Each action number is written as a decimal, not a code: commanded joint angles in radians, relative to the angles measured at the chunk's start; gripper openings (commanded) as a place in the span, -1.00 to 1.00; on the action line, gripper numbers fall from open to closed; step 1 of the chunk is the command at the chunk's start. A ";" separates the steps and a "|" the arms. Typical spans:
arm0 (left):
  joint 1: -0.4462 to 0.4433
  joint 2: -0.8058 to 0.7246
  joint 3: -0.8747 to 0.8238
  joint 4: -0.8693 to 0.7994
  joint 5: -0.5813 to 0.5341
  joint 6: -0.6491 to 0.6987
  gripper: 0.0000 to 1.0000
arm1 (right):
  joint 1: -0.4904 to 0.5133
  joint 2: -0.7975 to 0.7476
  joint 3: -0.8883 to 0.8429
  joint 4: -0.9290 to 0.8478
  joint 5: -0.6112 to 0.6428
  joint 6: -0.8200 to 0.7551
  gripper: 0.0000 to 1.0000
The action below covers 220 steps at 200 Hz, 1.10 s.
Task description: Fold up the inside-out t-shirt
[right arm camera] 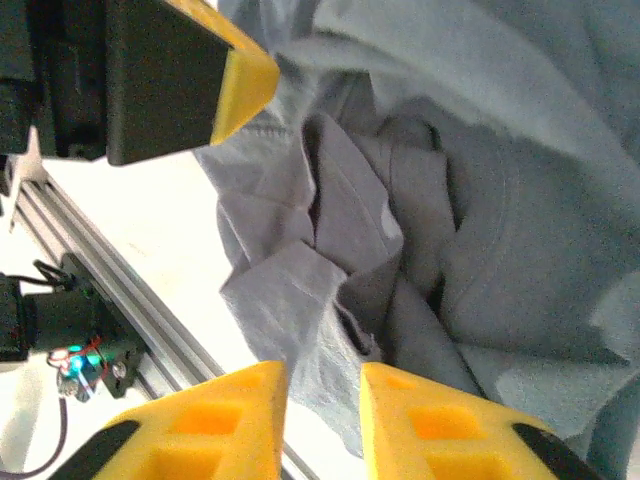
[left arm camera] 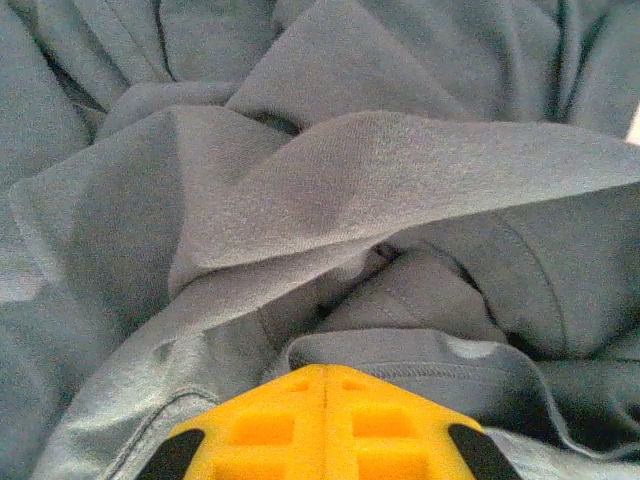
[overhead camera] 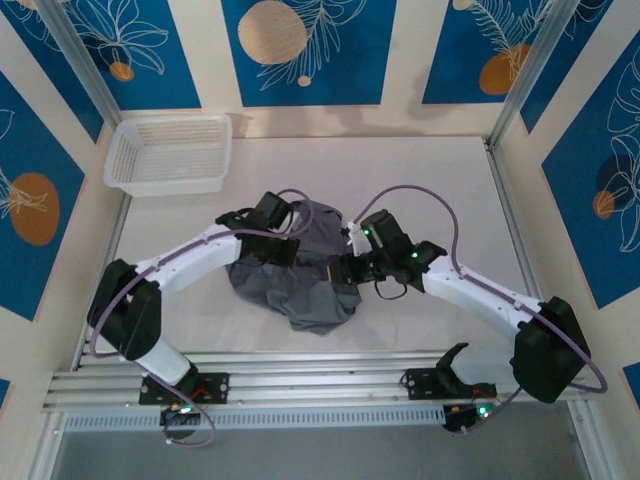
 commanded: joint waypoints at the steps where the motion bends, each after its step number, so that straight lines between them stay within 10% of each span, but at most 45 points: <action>1: 0.013 -0.014 0.044 -0.058 0.052 -0.013 -0.65 | -0.001 -0.047 -0.004 0.047 0.043 -0.053 -0.33; 86: -0.037 0.207 0.092 -0.089 0.010 -0.411 -0.31 | -0.005 -0.026 0.015 0.012 0.045 -0.024 -0.32; 174: -0.038 0.154 0.073 -0.188 -0.099 -0.409 -1.00 | -0.005 -0.012 0.005 0.033 0.035 -0.021 -0.31; 220: -0.034 0.025 0.154 -0.163 -0.011 -0.321 -1.00 | 0.011 -0.054 0.015 0.105 -0.012 -0.099 -0.17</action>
